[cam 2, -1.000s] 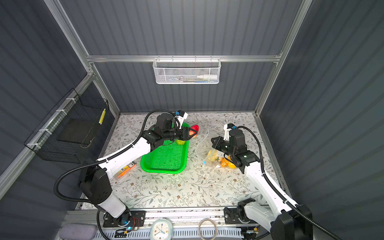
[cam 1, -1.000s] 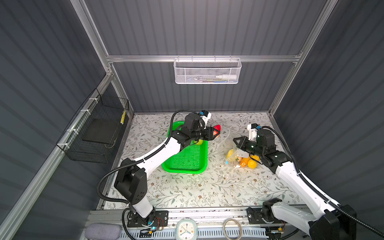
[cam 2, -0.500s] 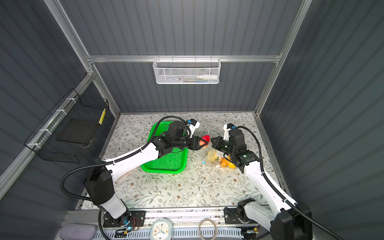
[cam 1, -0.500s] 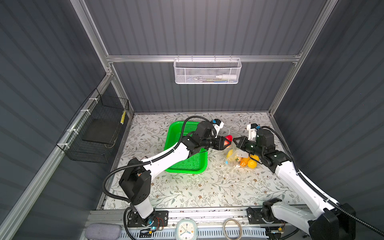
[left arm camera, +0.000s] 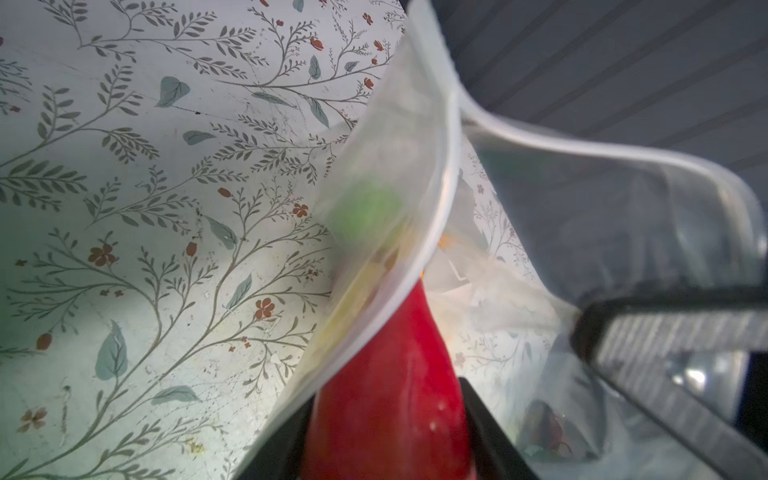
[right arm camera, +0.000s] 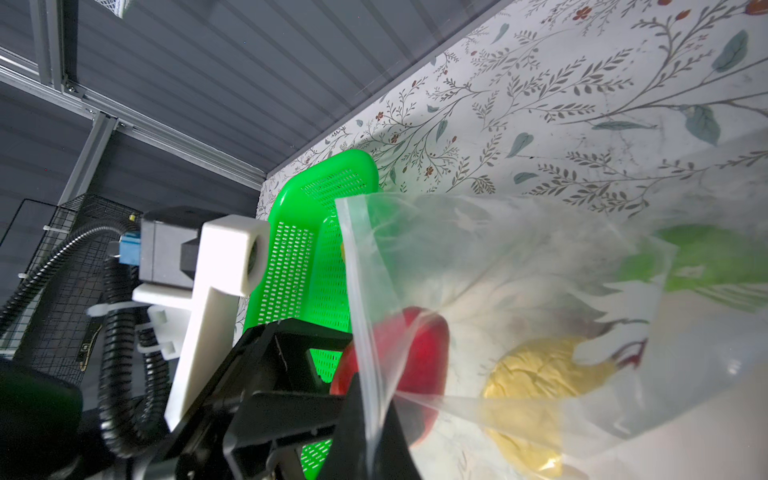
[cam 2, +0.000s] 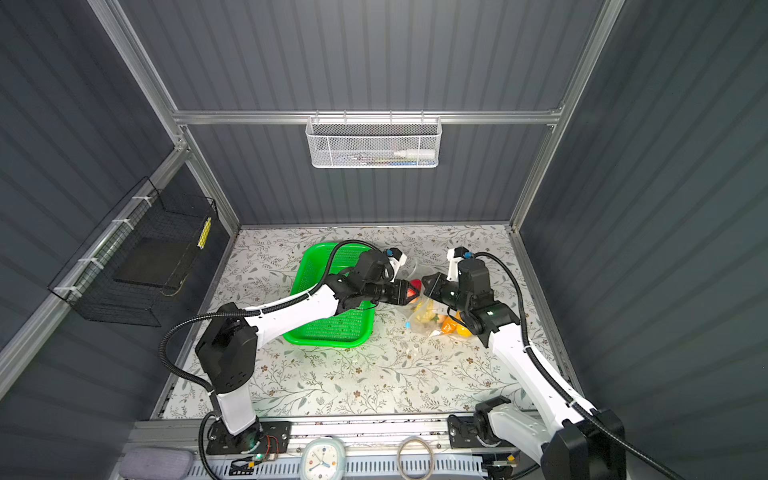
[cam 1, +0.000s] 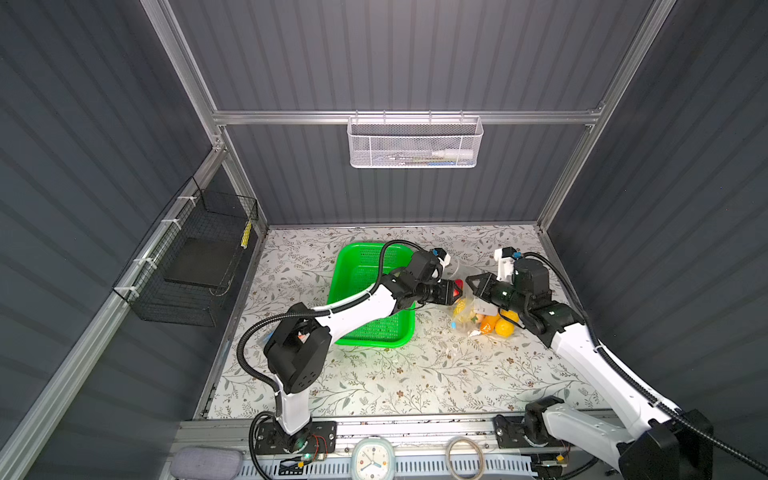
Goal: Place the food in the zip-top bag and seal the zipper
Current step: 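Lower the red fruit into the bag and open the left gripper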
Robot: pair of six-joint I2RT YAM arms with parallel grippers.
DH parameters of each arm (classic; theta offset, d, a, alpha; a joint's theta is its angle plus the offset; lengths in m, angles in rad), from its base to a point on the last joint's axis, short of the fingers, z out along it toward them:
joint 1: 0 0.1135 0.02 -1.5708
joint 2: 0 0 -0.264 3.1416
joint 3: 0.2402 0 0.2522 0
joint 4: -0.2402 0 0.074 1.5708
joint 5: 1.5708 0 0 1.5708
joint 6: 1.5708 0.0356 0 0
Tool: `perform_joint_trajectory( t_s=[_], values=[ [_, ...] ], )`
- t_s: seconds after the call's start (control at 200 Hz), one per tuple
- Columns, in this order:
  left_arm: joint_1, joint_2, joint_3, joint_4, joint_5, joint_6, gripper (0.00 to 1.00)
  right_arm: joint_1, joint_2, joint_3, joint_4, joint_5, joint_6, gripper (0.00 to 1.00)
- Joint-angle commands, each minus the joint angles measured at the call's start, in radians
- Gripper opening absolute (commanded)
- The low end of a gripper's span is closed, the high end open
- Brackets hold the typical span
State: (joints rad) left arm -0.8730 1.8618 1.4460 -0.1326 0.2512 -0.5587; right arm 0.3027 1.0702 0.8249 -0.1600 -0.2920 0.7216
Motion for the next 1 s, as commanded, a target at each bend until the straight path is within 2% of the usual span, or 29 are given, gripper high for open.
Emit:
perform_joint_trajectory(
  t_s=[0.0, 0.22, 0.32, 0.49, 0.835, 0.995],
  values=[
    [-0.01, 0.023, 0.044, -0.032, -0.012, -0.006, 0.47, 0.003, -0.016, -0.003, 0.011, -0.015, -0.011, 0.0],
    [-0.01, 0.045, 0.057, -0.062, -0.012, -0.006, 0.53, 0.003, -0.018, -0.012, 0.011, -0.016, -0.011, 0.0],
    [-0.01, 0.037, 0.054, -0.065, -0.013, -0.007, 0.59, 0.003, -0.021, -0.014, 0.01, -0.016, -0.011, 0.0],
    [-0.01, 0.005, 0.036, -0.034, 0.003, -0.017, 0.63, 0.003, -0.024, -0.007, 0.003, -0.018, -0.02, 0.0],
    [-0.008, -0.143, -0.022, 0.045, -0.023, -0.019, 0.77, 0.003, -0.031, -0.006, -0.013, -0.001, -0.03, 0.0],
    [0.004, -0.227, -0.104, 0.103, -0.026, -0.02, 0.82, 0.003, -0.03, 0.0, -0.018, -0.009, -0.036, 0.0]
  ],
)
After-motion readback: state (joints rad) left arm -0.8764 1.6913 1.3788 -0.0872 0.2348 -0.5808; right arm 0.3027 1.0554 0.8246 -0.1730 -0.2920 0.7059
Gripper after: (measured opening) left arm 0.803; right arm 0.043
